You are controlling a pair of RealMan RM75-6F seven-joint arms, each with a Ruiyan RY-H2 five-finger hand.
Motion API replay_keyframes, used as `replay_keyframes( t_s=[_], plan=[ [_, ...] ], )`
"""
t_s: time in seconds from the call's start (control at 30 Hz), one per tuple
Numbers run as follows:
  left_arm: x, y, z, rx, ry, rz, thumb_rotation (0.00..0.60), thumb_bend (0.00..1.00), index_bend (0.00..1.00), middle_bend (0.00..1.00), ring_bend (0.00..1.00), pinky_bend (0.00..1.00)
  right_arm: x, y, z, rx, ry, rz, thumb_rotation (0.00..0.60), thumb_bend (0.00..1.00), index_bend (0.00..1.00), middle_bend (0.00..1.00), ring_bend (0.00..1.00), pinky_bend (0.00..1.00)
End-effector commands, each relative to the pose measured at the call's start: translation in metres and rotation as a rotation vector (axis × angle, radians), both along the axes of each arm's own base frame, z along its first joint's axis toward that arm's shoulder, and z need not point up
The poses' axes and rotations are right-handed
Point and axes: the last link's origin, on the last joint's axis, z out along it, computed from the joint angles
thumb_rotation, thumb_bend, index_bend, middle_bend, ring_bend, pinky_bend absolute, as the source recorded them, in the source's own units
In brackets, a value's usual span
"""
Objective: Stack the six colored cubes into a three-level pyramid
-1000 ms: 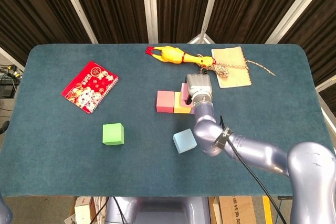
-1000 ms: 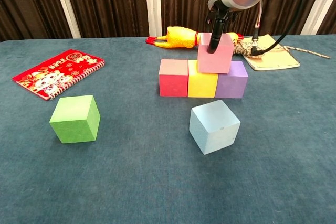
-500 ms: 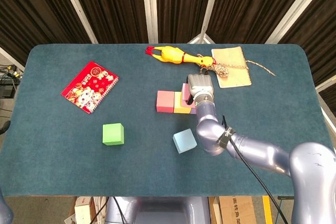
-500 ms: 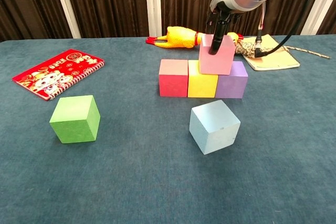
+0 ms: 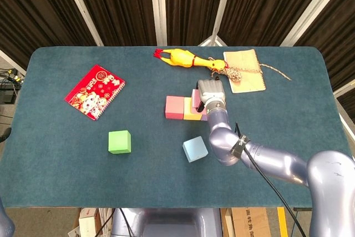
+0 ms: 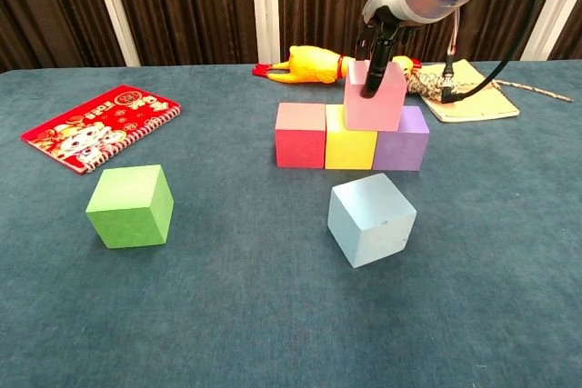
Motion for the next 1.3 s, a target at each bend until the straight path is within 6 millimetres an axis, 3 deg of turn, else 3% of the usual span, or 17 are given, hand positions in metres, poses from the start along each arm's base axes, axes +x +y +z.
replay_keyframes(
  t_s=[0.03,0.4,1.3],
  plan=[
    [-0.0002,-0.0002,0.0002,0.002,-0.001,0.001,0.600,0.16,0.15,0.00,0.00,0.02,-0.0004,0.0004,0.0001,0.001,0.001,-0.001,0.600,0.33,0.45,0.40,0.18,0.00],
    [0.0001,0.0001,-0.0003,0.001,-0.002,0.002,0.600,0.16,0.15,0.00,0.00,0.02,-0.0010,0.0010,0.0023,0.001,0.005,-0.007,0.600,0.33,0.30,0.33,0.13,0.00],
    [-0.0002,0.0004,-0.0003,0.001,-0.005,0.004,0.600,0.16,0.15,0.00,0.00,0.02,0.0013,0.0037,0.0041,0.009,0.019,-0.014,0.600,0.33,0.25,0.26,0.06,0.00]
  ],
)
